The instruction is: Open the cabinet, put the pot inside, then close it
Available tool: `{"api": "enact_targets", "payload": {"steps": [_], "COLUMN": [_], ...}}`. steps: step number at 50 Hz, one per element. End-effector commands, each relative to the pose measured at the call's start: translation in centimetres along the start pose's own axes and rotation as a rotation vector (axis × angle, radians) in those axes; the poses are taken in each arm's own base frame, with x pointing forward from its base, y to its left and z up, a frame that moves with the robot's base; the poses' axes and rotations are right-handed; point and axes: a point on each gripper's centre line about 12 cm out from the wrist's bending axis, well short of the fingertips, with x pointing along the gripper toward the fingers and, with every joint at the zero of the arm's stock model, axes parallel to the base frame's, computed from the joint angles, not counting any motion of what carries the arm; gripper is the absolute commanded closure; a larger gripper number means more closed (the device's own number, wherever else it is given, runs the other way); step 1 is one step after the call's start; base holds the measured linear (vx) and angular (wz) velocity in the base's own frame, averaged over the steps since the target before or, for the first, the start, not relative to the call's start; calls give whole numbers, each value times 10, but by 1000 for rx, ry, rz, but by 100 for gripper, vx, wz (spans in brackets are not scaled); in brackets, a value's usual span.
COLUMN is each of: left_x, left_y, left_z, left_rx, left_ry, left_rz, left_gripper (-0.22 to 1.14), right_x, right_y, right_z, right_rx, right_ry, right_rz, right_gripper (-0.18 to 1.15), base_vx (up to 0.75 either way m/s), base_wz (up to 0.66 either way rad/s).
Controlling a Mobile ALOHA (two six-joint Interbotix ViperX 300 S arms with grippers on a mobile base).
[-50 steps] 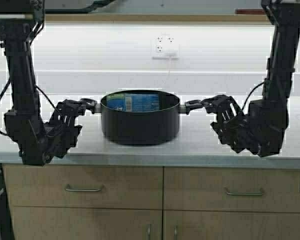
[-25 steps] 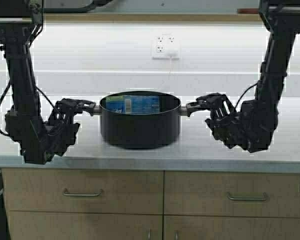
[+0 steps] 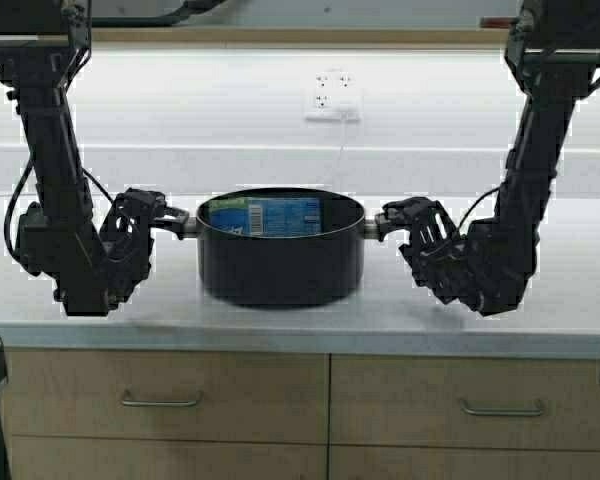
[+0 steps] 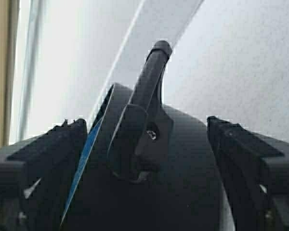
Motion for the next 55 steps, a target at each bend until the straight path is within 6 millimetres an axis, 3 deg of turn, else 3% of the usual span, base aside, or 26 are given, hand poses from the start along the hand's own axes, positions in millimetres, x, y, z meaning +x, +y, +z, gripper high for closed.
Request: {"api": "enact_targets", "payload": {"steps": [1,13,20,25,31,35,42,55], "left_x": [13,9,8,9,7,7,5,-7], "left_y": [-10,-10,-8,-8,-6,-6,-6,-21], "left_z": [0,0,-1,0,-1,-1,-1,1], "left_rx": [-4,-1,-3,-1,0,0,2,7], "left_ry": [-34,-27,-10,-5,0,0,4,17], "left_rz": [-7,15,55,71,84,84,89,58], "left_gripper": [-10,-8,11,41,85,98,87,89], "right_x": [11,8,6,5,2,0,-1,-16], "right_y": [10,9,8,6,5,4,8,21], "right_z": [10,8,6,3,1,1,2,5], "right_rx": [-2,44,74,81,93,100,101,108], "right_ry": [-27,-19,-6,3,13,13,8,-13], "right_rz": [29,23,22,19,13,13,27,83], "right_gripper": [-7,-6,4,31,78,101,89,90], "base_vx": [7,6,4,2,2,0,-1,0], "base_wz": [1,0,0,-1,-1,0,0,0]}}
